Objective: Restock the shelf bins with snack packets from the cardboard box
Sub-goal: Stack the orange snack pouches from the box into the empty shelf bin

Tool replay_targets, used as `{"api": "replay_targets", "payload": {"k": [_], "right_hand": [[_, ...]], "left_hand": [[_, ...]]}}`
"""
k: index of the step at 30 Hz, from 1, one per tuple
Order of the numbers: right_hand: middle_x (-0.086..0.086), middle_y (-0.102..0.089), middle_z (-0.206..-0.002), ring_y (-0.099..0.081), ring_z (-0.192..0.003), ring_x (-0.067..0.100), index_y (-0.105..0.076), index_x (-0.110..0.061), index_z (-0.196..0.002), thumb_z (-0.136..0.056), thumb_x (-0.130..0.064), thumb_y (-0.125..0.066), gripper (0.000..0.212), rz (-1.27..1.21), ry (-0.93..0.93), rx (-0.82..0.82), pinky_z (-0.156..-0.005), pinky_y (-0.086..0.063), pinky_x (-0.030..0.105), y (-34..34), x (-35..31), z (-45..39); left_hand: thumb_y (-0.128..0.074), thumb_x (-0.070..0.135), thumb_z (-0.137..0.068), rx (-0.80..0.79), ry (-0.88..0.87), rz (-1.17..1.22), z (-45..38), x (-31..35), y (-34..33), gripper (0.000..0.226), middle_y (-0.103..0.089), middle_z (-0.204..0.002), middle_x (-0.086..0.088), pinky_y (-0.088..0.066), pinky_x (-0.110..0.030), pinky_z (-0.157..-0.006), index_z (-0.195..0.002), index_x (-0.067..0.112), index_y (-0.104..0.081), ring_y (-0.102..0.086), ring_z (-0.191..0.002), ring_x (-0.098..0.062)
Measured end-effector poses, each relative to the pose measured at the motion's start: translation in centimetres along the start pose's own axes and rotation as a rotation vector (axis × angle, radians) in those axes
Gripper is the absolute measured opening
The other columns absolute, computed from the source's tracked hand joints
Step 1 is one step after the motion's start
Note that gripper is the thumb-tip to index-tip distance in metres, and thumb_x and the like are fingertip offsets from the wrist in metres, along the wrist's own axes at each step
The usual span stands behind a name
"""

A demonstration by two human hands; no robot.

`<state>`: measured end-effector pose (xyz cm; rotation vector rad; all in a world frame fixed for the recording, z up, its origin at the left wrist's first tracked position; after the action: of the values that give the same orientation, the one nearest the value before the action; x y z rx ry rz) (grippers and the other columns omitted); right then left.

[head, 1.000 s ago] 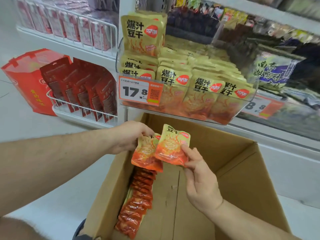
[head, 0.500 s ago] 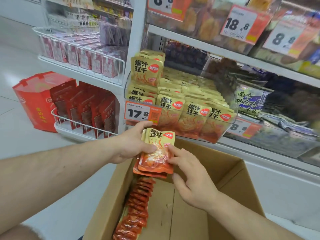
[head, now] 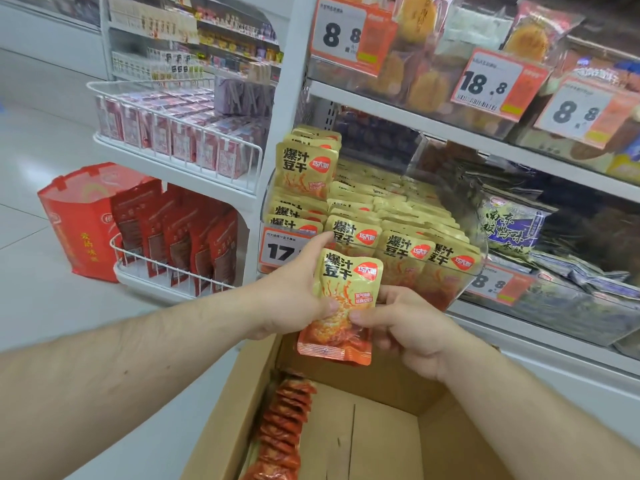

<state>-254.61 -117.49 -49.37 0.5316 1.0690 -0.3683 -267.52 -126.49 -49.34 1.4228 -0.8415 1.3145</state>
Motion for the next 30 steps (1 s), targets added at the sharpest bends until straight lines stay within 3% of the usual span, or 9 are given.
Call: {"api": "replay_targets", "payload": {"k": [3,5,7,9,11,13,17,22,30], "right_hand": [[-0.003,-0.067,-0.064,-0.042,-0.042,0.006,-0.070,-0.017,-0.089,-0.088,-0.013,-0.070,0.004,0.024,0.026,-0.004,-0.045,-0.027,0.022,0.1,-1.3,0.1],[0.000,-0.072,-0.072,-0.055,-0.044,0.005,-0.069,-0.011,-0.096,-0.089,-0.007,-0.068,0.009,-0.031,0.086,0.026,-0.041,-0.036,0.017,0.2,-2.8,0.4],[0.009,-0.076,-0.083,-0.071,-0.061,0.012,-0.067,-0.004,-0.103,-0.088,0.000,-0.065,0.015,-0.129,0.169,0.101,-0.047,-0.051,0.019,1.0,-4.6,0.5],[0.010,-0.076,-0.091,-0.075,-0.076,0.021,-0.066,-0.005,-0.101,-0.088,0.002,-0.064,0.015,-0.164,0.293,0.231,-0.058,-0.059,0.029,2.6,-6.6,0.7],[0.003,-0.077,-0.088,-0.074,-0.080,0.018,-0.067,-0.010,-0.097,-0.087,0.001,-0.066,0.016,-0.158,0.433,0.383,-0.058,-0.057,0.026,4.5,-8.4,0.6],[-0.002,-0.077,-0.090,-0.073,-0.087,0.015,-0.068,-0.016,-0.095,-0.085,-0.001,-0.070,0.018,-0.085,0.538,0.491,-0.069,-0.055,0.025,5.5,-9.9,0.6],[-0.007,-0.076,-0.091,-0.071,-0.087,0.006,-0.068,-0.023,-0.093,-0.083,-0.002,-0.074,0.024,0.078,0.683,0.561,-0.078,-0.053,0.026,5.1,-11.9,0.1],[-0.011,-0.075,-0.089,-0.070,-0.084,0.004,-0.069,-0.026,-0.094,-0.081,-0.008,-0.076,0.023,0.202,0.718,0.583,-0.078,-0.054,0.029,3.9,-13.2,-1.4],[-0.013,-0.073,-0.093,-0.069,-0.086,0.001,-0.067,-0.027,-0.096,-0.083,-0.005,-0.074,0.026,0.232,0.739,0.523,-0.083,-0.057,0.029,2.4,-14.2,-3.0]], "left_hand": [[-0.066,0.001,-0.090,0.028,-0.061,-0.011,-0.3,1.0,0.3,0.101,-0.054,-0.137,0.009,-0.057,-0.043,-0.093,-0.150,0.053,-0.004,-0.064,-0.113,-0.013],[-0.069,0.006,-0.090,0.090,-0.116,-0.002,-0.6,1.8,0.7,0.097,-0.052,-0.137,0.014,-0.056,-0.039,-0.093,-0.152,0.047,-0.007,-0.062,-0.113,-0.009],[-0.071,0.019,-0.089,0.296,-0.215,-0.052,-0.6,2.9,2.3,0.080,-0.057,-0.127,0.016,-0.055,-0.029,-0.090,-0.152,0.034,-0.023,-0.062,-0.103,-0.003],[-0.067,0.029,-0.090,0.581,-0.363,-0.298,0.0,3.8,4.5,0.055,-0.057,-0.118,0.017,-0.046,-0.018,-0.089,-0.140,0.027,-0.046,-0.057,-0.099,0.000],[-0.062,0.034,-0.085,0.773,-0.498,-0.715,0.4,4.3,6.0,0.046,-0.058,-0.120,0.008,-0.040,-0.028,-0.095,-0.129,0.019,-0.059,-0.053,-0.111,-0.012],[-0.057,0.040,-0.077,0.774,-0.471,-1.003,-0.5,3.5,6.7,0.060,-0.056,-0.133,0.001,-0.034,-0.043,-0.104,-0.133,0.017,-0.059,-0.047,-0.127,-0.025],[-0.044,0.050,-0.083,0.599,-0.348,-1.179,-2.6,2.1,6.5,0.076,-0.038,-0.156,0.003,-0.008,-0.049,-0.117,-0.153,0.021,-0.034,-0.022,-0.149,-0.023],[-0.074,0.039,-0.071,0.707,-0.480,-1.204,-3.1,1.3,6.3,0.066,-0.061,-0.130,-0.003,-0.026,-0.050,-0.110,-0.131,0.013,-0.060,-0.053,-0.128,-0.028],[-0.080,0.035,-0.072,0.805,-0.611,-1.189,-2.8,0.5,5.9,0.061,-0.061,-0.126,-0.002,-0.030,-0.042,-0.096,-0.126,0.012,-0.062,-0.052,-0.123,-0.026]]}}
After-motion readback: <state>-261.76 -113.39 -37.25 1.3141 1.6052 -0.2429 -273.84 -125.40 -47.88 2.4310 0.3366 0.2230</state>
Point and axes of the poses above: each hand's wrist, its own z-axis away from the middle knuckle, its own y-axis out of the back of the hand, x = y × z, the point moved 5 cm from there along -z, towards the middle knuckle
